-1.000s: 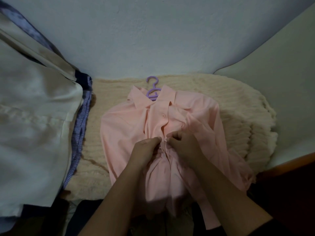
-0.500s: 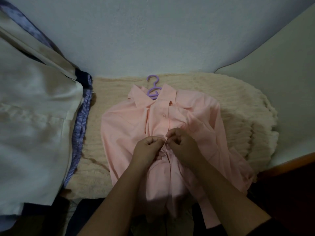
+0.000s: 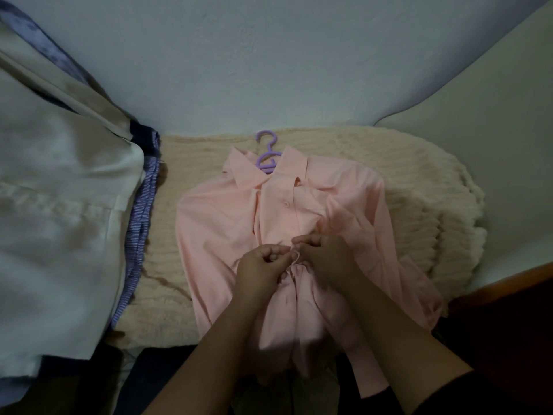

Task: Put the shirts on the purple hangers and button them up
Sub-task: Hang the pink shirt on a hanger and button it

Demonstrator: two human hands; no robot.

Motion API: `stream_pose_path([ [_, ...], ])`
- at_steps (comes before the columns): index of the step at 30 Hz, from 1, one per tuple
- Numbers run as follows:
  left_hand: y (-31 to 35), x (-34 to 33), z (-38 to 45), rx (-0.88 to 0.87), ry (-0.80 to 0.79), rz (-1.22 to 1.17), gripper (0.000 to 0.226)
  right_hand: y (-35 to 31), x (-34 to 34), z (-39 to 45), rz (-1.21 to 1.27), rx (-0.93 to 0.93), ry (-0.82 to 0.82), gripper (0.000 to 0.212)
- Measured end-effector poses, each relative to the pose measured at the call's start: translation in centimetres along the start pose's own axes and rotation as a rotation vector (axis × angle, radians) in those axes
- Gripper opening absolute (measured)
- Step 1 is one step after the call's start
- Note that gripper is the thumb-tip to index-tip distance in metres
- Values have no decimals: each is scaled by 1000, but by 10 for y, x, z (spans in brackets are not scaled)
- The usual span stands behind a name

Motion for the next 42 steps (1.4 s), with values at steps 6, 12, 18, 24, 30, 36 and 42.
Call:
stream_pose_path([
  [6,-7,1,0,-55,60,122,14,3,1,-1,121,-42,11,16],
  [12,-9,0,2,9,26,39,9,3,-1,-1,119,-39,-4,17],
  [18,-5,2,7,199,-48,-85,17,2,-2,1,52,-17,-10,17],
  [24,2,8,5,258,-47,-189,24,-2,6,1,73,19,-7,28],
  [30,30,19,-43,-202,49,367,25,-6,32,-39,-170,111,-45,24],
  [36,-10,11,-67,-135,-109,626,22,15,17,-68,-556,89,-201,26],
  [42,-14,2,-71,-114,-88,713,19,10,5,-72,-782,121,-140,22],
])
Point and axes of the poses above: each hand's wrist, its own z-axis towards the middle knuckle, its own x-axis out of the back of the hand, y = z × x, the point moved 6 cm from there along z, towards the middle knuckle, and after that the axes turned 3 degrees about -z, right-handed, at the moved point
